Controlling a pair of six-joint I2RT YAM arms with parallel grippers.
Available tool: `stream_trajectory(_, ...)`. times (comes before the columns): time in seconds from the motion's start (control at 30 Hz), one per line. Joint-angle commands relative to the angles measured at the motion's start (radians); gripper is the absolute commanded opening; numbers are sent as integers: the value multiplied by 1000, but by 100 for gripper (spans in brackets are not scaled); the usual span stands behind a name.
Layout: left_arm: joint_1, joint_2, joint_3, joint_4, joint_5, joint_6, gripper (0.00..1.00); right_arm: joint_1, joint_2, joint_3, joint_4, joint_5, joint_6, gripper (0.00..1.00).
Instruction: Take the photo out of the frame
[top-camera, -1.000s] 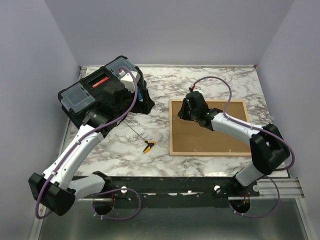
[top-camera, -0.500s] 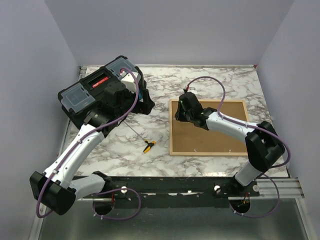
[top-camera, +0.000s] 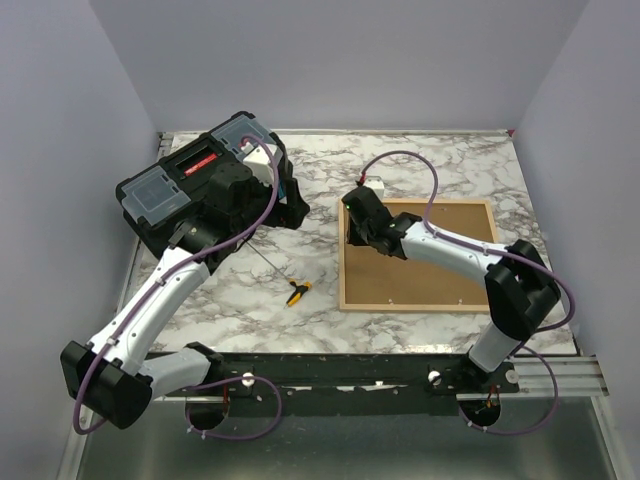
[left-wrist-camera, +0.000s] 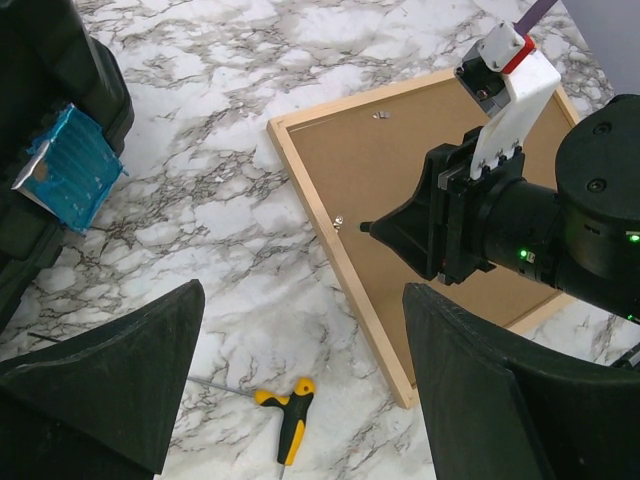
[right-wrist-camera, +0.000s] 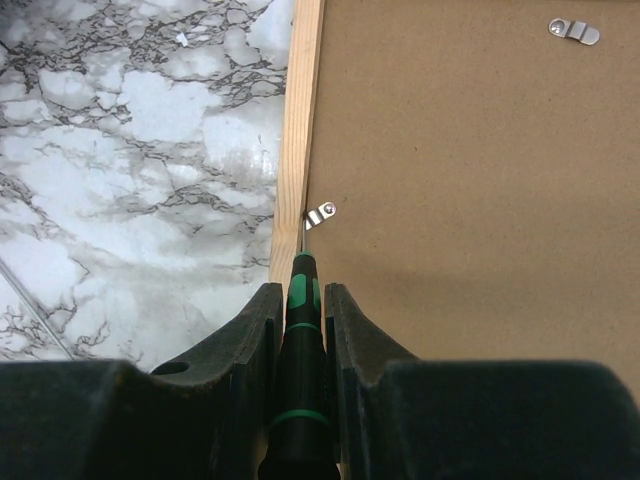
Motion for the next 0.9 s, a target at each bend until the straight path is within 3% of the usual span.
stream_trajectory(0.0, 4, 17, 19, 14, 0, 12, 83, 25, 24, 32, -128, 94, 2, 1)
stream_trajectory(0.33, 3, 42, 22, 10, 7, 10, 83, 37, -29, 15, -164, 151, 20, 1)
stream_trajectory(0.47, 3, 60, 23, 10, 14, 9, 83, 41, -121, -22, -114, 116, 5, 1)
stream_trajectory(0.63, 3, 85, 26, 9, 29, 4, 83, 40, -222, -20, -180, 168, 16, 1)
stream_trajectory(0.87, -20, 174, 18, 24, 85, -65, 82, 41, -487, -169, -134, 238, -31, 1)
